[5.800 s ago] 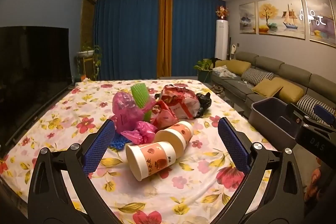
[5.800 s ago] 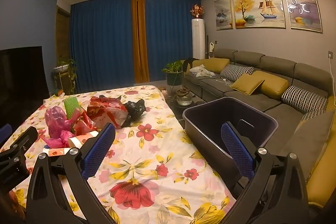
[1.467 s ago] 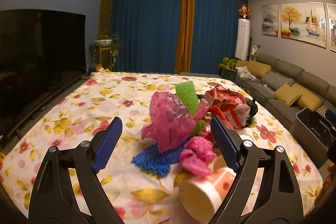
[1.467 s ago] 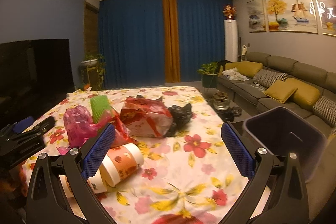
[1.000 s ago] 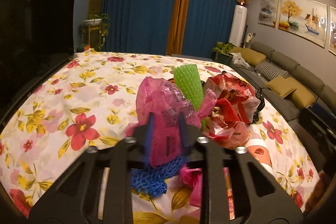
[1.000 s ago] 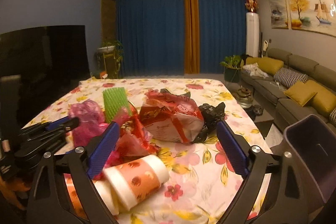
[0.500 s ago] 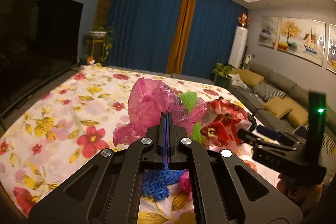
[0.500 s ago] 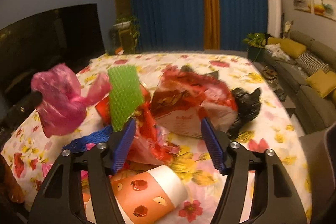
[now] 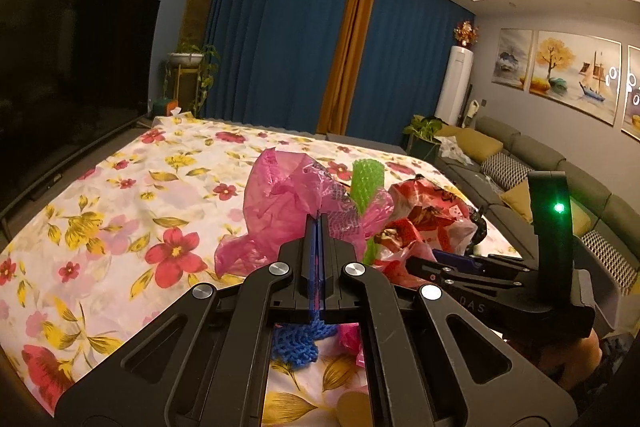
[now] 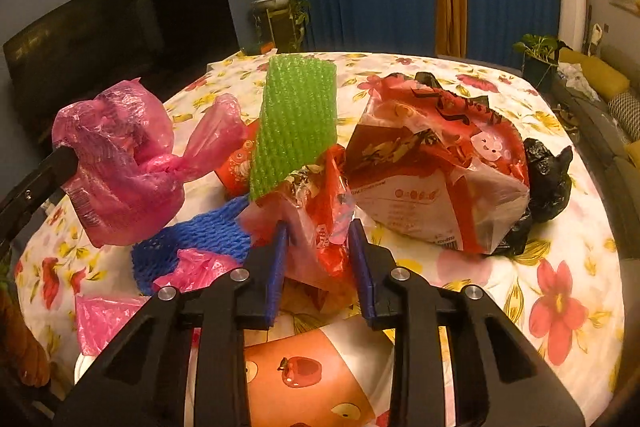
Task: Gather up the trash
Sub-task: 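Carry the pink bag and red wrapper in both grippers over the grey bin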
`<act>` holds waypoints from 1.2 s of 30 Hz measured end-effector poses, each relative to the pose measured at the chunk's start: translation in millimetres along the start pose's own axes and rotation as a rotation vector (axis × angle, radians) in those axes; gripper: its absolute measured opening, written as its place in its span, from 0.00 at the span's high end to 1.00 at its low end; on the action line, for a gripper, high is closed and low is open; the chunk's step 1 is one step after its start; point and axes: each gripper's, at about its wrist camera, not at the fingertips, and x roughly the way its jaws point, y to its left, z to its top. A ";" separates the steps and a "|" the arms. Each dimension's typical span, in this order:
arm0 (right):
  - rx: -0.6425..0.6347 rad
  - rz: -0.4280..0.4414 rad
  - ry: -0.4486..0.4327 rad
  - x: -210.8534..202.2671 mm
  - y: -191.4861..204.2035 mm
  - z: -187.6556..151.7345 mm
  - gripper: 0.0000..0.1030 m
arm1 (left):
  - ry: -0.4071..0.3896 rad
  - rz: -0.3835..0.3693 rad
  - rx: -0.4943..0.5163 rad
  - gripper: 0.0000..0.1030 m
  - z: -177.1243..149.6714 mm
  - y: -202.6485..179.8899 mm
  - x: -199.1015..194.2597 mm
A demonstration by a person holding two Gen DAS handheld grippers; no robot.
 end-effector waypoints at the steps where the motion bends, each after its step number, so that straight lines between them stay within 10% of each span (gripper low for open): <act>1: -0.008 0.004 -0.005 -0.3 0.8 0.1 0.75 | 0.001 -0.001 0.000 1.00 -0.1 -0.5 -0.1; 21: 0.046 -0.017 -0.283 -120.5 -8.8 -2.4 0.79 | -0.071 -0.021 0.023 1.00 15.2 -22.5 -37.4; 36: 0.136 -0.158 -0.431 -224.4 -67.2 -49.8 0.79 | -0.098 -0.142 0.129 1.00 16.4 -114.1 -60.6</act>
